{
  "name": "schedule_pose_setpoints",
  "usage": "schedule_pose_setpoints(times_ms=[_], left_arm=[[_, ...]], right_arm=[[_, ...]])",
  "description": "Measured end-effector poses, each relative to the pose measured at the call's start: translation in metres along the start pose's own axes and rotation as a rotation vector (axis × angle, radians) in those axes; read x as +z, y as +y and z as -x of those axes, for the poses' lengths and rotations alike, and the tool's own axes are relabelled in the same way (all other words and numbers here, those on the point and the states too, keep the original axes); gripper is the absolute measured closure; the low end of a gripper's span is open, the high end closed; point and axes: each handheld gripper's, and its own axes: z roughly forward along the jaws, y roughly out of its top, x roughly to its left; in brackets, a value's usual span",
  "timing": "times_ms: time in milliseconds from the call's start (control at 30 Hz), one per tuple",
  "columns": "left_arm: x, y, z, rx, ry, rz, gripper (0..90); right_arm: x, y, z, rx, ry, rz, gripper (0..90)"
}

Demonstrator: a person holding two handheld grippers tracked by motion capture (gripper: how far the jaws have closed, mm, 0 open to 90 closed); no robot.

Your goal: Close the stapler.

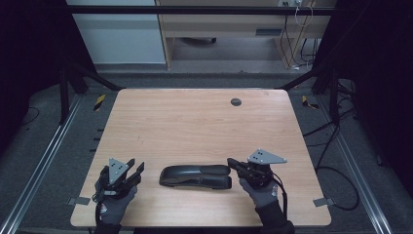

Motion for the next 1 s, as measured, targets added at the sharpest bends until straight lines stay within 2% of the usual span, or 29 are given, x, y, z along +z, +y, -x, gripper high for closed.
schedule_pose_setpoints(times_ms=[333, 567, 900, 1000], left_arm=[[0.002, -0.008, -0.006, -0.016, 0.021, -0.018, 59.6], [0.003, -0.011, -0.006, -0.017, 0.029, -0.028, 59.4], [0.006, -0.013, -0.006, -0.014, 0.025, -0.038, 59.2], [0.006, -0.014, -0.006, -0.016, 0.025, -0.038, 59.2]], right_arm=[[0.005, -0.002, -0.013, -0.018, 0.049, -0.032, 90.0], [0.004, -0.004, -0.014, -0.009, 0.054, -0.022, 90.0], [0.005, -0.010, -0.015, -0.006, 0.049, -0.037, 90.0], [0.005, -0.011, -0.016, -0.024, 0.038, -0.046, 90.0]])
